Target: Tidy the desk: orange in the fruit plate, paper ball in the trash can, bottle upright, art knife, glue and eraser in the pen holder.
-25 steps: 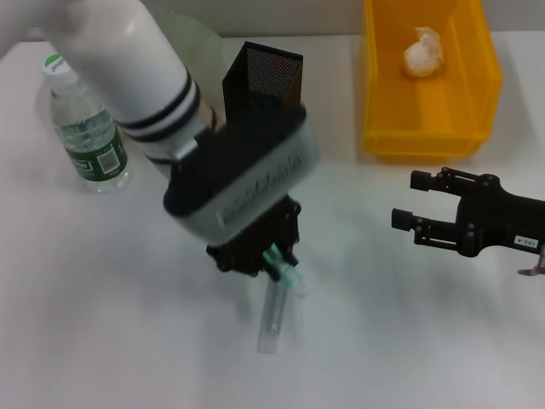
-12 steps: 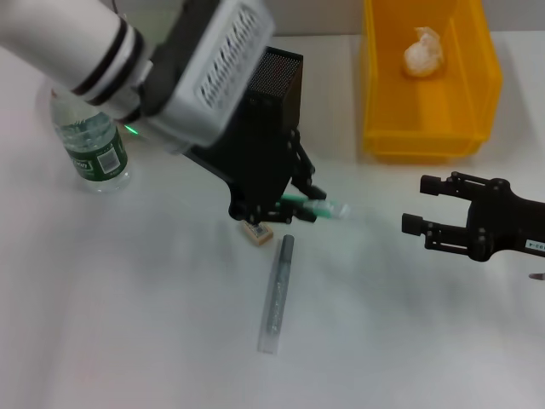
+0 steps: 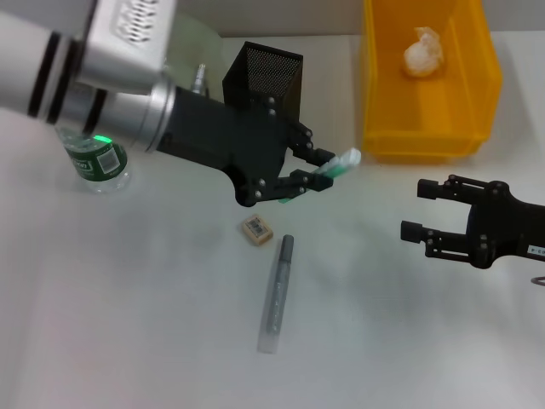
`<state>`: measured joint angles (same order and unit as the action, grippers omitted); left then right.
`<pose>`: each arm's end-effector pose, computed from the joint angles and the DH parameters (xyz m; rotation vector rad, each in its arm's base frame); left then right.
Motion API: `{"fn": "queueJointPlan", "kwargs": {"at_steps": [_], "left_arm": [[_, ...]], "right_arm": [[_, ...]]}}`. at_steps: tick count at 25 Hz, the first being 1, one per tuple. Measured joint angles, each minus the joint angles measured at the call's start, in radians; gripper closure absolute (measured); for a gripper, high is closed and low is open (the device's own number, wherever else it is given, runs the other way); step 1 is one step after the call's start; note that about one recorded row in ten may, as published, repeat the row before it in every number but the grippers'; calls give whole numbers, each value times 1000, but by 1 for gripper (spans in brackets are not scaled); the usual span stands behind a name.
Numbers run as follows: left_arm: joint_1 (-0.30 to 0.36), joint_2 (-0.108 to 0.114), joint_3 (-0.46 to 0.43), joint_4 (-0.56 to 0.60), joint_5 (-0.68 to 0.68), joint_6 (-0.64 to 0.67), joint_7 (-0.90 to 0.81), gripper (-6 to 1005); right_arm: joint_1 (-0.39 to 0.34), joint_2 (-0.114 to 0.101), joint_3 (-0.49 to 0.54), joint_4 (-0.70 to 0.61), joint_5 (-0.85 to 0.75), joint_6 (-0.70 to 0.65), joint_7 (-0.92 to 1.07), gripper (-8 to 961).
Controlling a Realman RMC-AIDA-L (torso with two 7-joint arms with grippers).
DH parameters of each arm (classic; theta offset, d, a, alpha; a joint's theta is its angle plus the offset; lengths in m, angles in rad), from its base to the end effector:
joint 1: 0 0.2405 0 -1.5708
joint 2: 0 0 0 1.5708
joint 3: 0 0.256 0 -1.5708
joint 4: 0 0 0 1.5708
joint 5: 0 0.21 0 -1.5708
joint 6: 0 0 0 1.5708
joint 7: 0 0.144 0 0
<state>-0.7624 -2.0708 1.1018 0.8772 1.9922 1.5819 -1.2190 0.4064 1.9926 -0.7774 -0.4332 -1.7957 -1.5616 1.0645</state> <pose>-0.1378 0.3649 -0.0221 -3.0453 0.4610 -0.3833 0.3095 0.2876 0.0006 -2.6422 0.5273 0.7759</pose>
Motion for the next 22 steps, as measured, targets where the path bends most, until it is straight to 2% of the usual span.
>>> {"fn": "queueJointPlan", "kwargs": {"at_steps": [6,10,16,21,22], "left_arm": [[89,1,-12,-63,-175,-4,11,797],[112,2,-14,-114,-231,-6,23,796],[144,2,-21,-268,-363,-13,117,796],[167,-5,-19,-438,-540,-22,269,795],[167,-5,-19,-438,-540,-22,269,795]], "right_arm": [[1,-2,1,-2,-30,-12,-5,210],[1,-2,0,-3,-36,-21,-6,210],[-4,-2,7,-3,-45,-24,-33,210],[-5,2,8,-2,-45,-26,-59,210],[-5,3,8,-2,-45,-26,-65,210]]}}
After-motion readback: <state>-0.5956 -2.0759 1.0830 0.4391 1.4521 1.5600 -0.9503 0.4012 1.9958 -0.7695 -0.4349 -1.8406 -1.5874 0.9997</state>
